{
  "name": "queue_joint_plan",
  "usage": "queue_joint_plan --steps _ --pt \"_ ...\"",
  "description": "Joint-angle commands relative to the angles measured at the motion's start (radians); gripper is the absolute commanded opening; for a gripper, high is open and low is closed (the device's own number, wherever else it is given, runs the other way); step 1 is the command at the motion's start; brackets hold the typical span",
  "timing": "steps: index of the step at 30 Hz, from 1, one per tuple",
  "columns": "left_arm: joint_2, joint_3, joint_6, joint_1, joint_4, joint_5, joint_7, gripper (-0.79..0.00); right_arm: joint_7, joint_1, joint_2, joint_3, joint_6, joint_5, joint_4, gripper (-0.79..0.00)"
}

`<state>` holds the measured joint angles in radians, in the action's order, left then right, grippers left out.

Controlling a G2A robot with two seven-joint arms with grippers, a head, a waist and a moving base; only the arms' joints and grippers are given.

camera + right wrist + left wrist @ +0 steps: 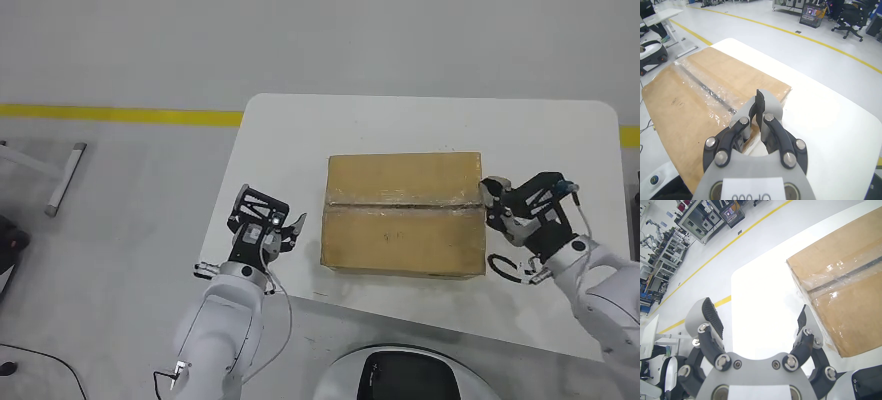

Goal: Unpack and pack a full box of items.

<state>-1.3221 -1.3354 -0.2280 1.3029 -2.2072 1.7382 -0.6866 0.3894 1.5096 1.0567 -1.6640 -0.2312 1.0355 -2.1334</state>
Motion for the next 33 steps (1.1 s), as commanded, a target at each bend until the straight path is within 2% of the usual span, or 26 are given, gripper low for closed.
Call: queue_joint_plan --steps 1,4,8,13,18,21,25,27,33 --pt "-0.001 0.004 -0.003 -0.002 -0.006 -0.019 0.012 0.0 -0.018 0.02 0.002 -0.058 0.052 -0.054 -0.013 -0.785" --pt "-0.002 0.009 -0.001 -0.005 -0.015 -0.067 0.038 0.0 -0.054 0.057 0.008 -0.15 0.141 -0.127 -0.035 -0.785" --pt "-0.002 0.008 -0.005 -0.005 -0.016 -0.086 0.058 0.0 -0.082 0.156 0.019 -0.262 0.212 -0.229 -0.078 -0.785" --pt "-0.001 0.009 -0.019 -0.001 -0.019 -0.089 0.077 0.0 -0.085 0.292 0.031 -0.373 0.183 -0.346 -0.149 -0.785" --pt "-0.001 0.009 -0.019 -0.001 -0.019 -0.089 0.077 0.0 -0.124 0.386 0.044 -0.398 0.171 -0.363 -0.174 -0.785" --pt "-0.001 0.009 -0.019 -0.001 -0.019 -0.089 0.077 0.0 -0.134 0.41 0.049 -0.357 0.145 -0.352 -0.215 -0.785" --pt "-0.001 0.009 -0.019 -0.001 -0.019 -0.089 0.077 0.0 -0.161 0.344 0.045 -0.239 0.055 -0.276 -0.217 -0.785" --pt "-0.001 0.009 -0.019 -0.001 -0.019 -0.089 0.077 0.0 -0.168 0.29 0.042 -0.151 0.024 -0.184 -0.217 -0.785" --pt "-0.001 0.009 -0.019 -0.001 -0.019 -0.089 0.077 0.0 -0.13 0.087 0.048 0.173 0.038 0.068 -0.142 -0.785"
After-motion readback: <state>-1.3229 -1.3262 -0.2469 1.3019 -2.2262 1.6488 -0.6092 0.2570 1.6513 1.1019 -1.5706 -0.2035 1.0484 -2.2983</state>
